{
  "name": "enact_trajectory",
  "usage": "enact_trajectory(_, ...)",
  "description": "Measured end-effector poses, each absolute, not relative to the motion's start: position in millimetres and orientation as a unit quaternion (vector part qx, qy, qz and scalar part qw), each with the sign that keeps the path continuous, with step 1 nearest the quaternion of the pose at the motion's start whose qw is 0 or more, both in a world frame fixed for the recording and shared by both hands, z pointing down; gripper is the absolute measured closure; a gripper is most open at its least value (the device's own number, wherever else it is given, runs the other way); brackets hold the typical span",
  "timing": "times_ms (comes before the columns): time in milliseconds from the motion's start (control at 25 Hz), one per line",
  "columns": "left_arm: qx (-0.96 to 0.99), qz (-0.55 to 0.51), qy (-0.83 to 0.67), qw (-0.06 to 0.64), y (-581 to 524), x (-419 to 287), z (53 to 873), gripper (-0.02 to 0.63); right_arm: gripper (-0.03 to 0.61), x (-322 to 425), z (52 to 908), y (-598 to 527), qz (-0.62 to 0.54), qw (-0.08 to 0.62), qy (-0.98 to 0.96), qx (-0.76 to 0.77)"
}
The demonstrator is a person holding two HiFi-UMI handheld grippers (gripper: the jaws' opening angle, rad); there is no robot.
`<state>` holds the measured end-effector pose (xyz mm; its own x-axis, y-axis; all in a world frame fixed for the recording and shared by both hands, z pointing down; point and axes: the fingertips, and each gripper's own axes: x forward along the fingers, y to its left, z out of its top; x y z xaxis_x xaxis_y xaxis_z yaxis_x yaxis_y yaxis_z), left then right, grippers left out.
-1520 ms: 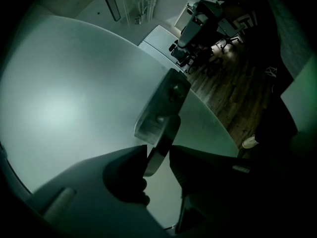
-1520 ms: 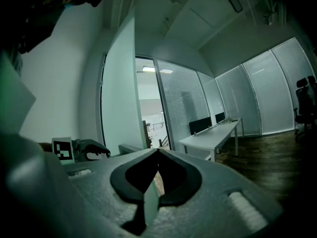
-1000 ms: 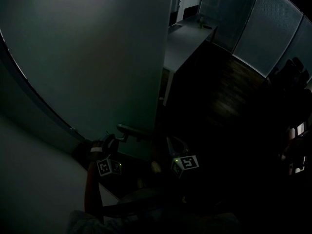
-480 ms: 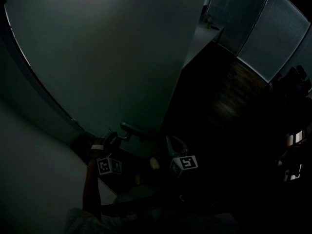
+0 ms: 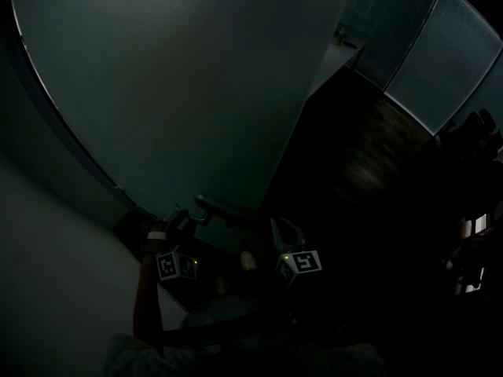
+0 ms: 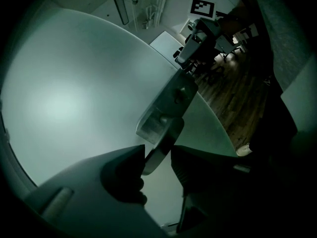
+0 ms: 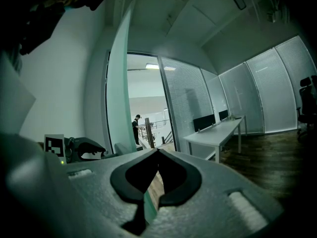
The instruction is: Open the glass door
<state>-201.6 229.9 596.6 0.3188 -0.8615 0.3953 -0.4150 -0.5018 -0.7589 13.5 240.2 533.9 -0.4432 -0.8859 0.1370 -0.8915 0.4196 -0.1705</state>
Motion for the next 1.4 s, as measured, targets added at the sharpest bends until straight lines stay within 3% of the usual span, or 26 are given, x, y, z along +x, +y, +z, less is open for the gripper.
enact_trajectory(280,-0.821,-0.337,0.412,0.206,257,-187,588,0.400,0.577,16,534,243,0.112,0.016,-0.843,0.526)
enact_trajectory(720,-0.826,-0.116,0.540,0.117,268,-199,503,0.609,0.577,4,527,254,0.094,0.025,-0.852,0.515)
enact_trajectory(1240,-0.834,0.001,0.551,-0.014,278,-195,500,0.611,0.577,-16,518,264,0.071,0.018,-0.868,0.491)
enact_trajectory(1400,-0.832,0.006,0.555,-0.020,277,-194,499,0.611,0.577,-19,515,266,0.068,0.018,-0.870,0.489)
